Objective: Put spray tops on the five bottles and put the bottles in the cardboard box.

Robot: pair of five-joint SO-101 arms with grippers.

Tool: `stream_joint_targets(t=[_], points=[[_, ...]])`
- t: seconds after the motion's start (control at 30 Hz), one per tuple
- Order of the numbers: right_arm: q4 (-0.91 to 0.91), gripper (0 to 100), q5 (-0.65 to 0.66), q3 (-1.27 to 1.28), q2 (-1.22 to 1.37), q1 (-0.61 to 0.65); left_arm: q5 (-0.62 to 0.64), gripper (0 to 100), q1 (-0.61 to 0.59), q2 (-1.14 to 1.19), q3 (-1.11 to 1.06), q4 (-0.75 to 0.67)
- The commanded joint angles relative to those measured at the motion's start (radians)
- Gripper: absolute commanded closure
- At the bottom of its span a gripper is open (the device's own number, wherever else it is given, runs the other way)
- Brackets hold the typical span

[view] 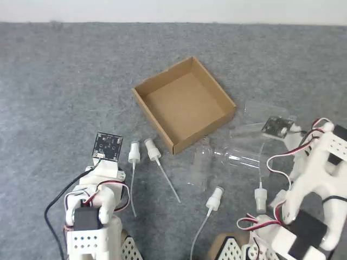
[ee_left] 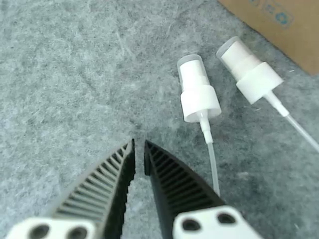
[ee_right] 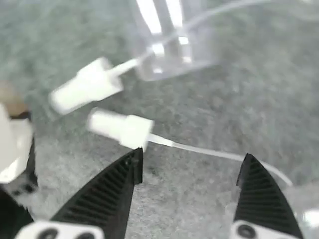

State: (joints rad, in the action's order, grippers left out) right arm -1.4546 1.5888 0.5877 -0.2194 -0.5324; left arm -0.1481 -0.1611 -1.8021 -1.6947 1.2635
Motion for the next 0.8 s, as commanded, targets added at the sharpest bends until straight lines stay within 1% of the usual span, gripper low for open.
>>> stream_joint_targets(t=[0.0,0.2,0.27,0.4,0.5,0.6,0.67,0.77], points=[[-0.025,72.0,0.133,0.028,0.024,0.007,-0.008,97,-0.003,-0.02,0.01,0.0],[-0.025,72.0,0.281,0.091,0.05,0.008,-0.008,97,-0.003,-0.02,0.01,0.0],[-0.018,72.0,0.308,0.092,0.058,0.005,-0.008,97,-0.003,-0.02,0.01,0.0],[0.084,72.0,0.313,0.147,0.058,0.008,-0.008,97,-0.003,-0.02,0.01,0.0],[0.222,72.0,0.315,0.213,0.058,0.005,-0.008,97,-0.003,-0.02,0.01,0.0],[0.331,72.1,0.347,0.264,0.058,-0.008,-0.008,97,-0.003,-0.02,0.01,0.0],[0.377,72.3,0.351,0.276,0.058,-0.022,-0.008,97,-0.003,-0.02,0.01,0.0],[0.398,72.5,0.348,0.279,0.056,-0.053,-0.008,97,-0.003,-0.02,0.01,0.0]])
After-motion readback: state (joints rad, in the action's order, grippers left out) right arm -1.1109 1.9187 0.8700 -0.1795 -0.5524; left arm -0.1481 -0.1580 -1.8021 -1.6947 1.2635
